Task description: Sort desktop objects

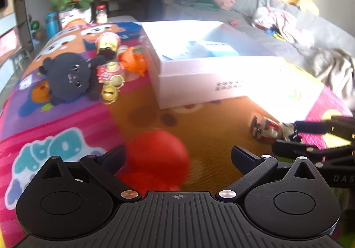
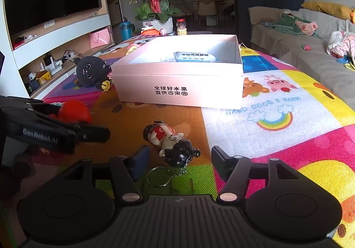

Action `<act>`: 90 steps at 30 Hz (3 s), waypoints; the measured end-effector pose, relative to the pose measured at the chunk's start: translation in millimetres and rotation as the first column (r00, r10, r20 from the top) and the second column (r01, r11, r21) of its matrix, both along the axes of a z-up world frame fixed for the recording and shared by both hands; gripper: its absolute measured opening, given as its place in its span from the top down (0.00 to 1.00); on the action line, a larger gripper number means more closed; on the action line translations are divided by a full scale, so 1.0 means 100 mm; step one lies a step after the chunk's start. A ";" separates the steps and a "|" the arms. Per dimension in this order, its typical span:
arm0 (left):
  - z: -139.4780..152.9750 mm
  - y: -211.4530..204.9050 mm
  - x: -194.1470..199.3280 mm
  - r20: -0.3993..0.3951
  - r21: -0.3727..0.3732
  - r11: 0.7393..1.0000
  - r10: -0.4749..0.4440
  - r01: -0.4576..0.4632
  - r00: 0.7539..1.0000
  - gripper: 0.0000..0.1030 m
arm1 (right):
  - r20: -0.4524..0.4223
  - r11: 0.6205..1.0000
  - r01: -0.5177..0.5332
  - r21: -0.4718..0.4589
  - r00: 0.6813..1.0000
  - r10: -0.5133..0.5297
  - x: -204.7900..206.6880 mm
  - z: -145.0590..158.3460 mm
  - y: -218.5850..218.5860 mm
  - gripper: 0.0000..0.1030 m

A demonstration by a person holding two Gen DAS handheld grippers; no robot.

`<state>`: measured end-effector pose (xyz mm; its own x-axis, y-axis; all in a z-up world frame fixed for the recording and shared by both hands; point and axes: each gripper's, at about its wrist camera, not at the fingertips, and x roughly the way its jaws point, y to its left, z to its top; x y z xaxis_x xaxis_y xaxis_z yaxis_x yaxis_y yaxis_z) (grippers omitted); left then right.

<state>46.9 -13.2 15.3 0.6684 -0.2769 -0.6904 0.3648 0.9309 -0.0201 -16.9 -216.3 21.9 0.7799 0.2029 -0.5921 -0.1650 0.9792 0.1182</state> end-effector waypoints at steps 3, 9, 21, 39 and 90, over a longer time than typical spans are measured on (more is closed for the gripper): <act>-0.02 0.00 -0.09 0.052 0.100 0.995 0.017 -0.022 0.999 0.00 | 0.016 1.000 0.004 0.006 1.000 -0.004 -0.02 0.01 -0.01 0.28; 0.11 0.39 -0.36 0.118 0.191 0.978 0.058 -0.080 0.991 0.00 | 0.016 1.000 0.008 0.016 1.000 -0.008 -0.01 0.01 -0.01 0.23; 0.09 0.50 -0.41 0.127 0.182 0.978 0.074 -0.097 0.989 0.00 | 0.019 1.000 0.013 0.015 1.000 -0.014 -0.02 0.01 0.00 0.18; 0.05 0.55 -0.46 0.070 0.059 0.993 0.097 -0.101 0.993 0.03 | 0.001 0.997 -0.066 -0.048 0.998 0.066 0.02 0.00 0.14 0.18; 0.84 -0.58 0.43 0.421 0.058 0.993 -0.119 0.104 0.899 0.17 | 0.192 0.996 -0.089 -0.008 0.977 0.089 0.43 1.44 -0.39 0.69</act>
<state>89.8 -71.3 99.4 0.8657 -0.3481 -0.3598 0.4332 0.8812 0.1896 26.3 -255.2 166.0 0.8579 0.2768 -0.4328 -0.2708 0.9596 0.0768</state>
